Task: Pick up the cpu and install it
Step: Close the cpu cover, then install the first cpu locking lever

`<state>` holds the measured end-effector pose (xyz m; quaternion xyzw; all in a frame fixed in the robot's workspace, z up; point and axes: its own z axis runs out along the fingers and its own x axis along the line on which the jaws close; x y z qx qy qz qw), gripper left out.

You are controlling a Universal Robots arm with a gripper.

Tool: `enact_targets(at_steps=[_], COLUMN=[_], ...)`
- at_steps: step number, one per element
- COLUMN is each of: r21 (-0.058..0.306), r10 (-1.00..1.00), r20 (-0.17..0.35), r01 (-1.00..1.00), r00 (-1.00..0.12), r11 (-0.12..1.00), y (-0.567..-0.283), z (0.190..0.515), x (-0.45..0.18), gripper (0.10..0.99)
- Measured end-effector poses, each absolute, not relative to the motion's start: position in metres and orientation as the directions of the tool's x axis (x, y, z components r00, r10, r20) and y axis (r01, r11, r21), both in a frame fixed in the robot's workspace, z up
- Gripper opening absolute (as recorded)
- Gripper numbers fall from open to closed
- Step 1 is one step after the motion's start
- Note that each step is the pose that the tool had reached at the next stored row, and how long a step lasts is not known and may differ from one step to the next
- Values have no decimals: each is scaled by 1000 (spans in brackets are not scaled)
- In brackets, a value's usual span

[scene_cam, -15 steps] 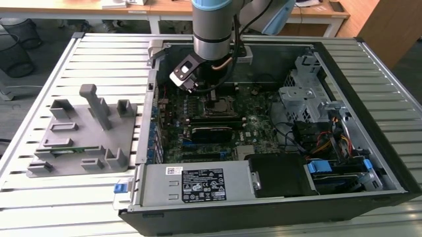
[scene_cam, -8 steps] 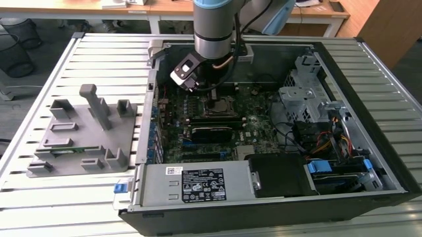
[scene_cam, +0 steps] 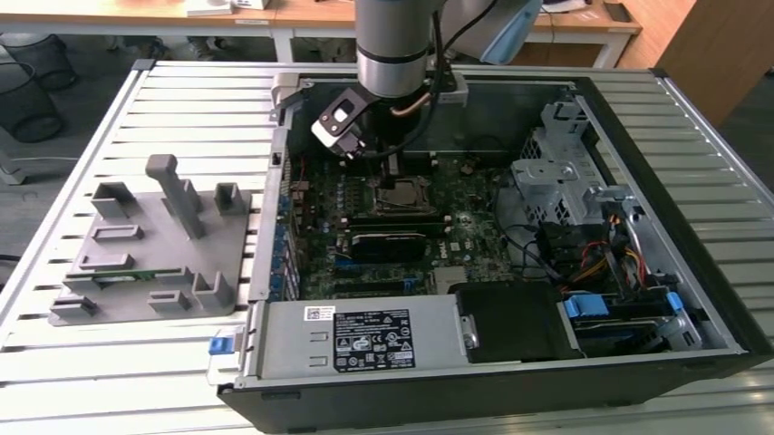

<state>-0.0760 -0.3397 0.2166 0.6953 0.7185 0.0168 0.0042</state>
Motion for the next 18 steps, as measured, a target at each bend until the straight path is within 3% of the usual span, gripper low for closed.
enact_targets(at_steps=[18], r21=[30], r10=[999], r20=[17], r01=[999], r00=[-34], r11=[33], y=[-340], z=[216], x=[-48], gripper=[106])
